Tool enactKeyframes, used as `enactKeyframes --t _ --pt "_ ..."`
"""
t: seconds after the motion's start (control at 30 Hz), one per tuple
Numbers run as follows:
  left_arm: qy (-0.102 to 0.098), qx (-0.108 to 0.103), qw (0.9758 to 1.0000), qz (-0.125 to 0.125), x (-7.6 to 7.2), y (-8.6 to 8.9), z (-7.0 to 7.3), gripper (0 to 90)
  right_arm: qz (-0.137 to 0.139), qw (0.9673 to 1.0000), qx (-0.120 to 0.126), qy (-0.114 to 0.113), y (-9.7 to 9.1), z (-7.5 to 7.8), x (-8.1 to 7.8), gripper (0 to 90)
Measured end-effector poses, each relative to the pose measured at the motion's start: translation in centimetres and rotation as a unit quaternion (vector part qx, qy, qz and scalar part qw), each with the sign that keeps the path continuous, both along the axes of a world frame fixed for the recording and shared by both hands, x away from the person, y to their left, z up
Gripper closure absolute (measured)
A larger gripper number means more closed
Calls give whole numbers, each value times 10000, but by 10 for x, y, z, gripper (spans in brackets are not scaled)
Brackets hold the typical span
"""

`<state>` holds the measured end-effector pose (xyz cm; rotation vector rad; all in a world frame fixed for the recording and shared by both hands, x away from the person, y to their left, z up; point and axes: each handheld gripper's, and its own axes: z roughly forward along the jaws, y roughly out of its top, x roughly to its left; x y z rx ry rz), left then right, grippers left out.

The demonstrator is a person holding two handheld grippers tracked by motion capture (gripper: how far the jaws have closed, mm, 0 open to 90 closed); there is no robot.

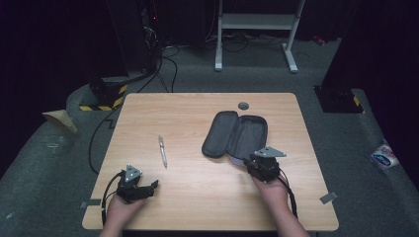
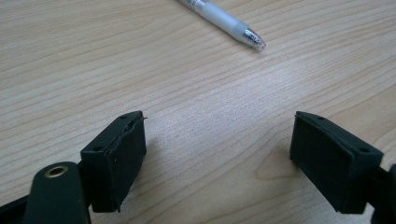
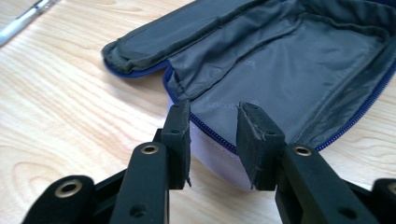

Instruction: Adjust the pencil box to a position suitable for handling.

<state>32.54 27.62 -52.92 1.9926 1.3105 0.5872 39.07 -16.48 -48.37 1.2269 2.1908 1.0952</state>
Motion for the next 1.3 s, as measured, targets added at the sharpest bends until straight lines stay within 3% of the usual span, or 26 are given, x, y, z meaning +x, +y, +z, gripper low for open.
enactKeyframes --t 0.47,0.6,0.8,0.93,1.17,1.3 --pt "1 -2 10000 -2 0 0 0 187 527 9985 128 -60 33 -5 -37 643" --pt "-2 8 10000 -7 0 0 0 187 610 9979 112 -167 38 1 -41 579" --pt "0 5 10000 -5 0 0 0 187 213 9992 178 -293 18 17 -27 535" --pt "1 -2 10000 -2 0 0 0 187 -142 9993 51 -335 -4 20 -9 525" --pt "-1 5 10000 -5 0 0 0 187 -737 9967 -187 -268 -34 19 24 519" --pt "-1 4 10000 -4 0 0 0 187 -968 9949 -290 -60 -43 9 42 522"
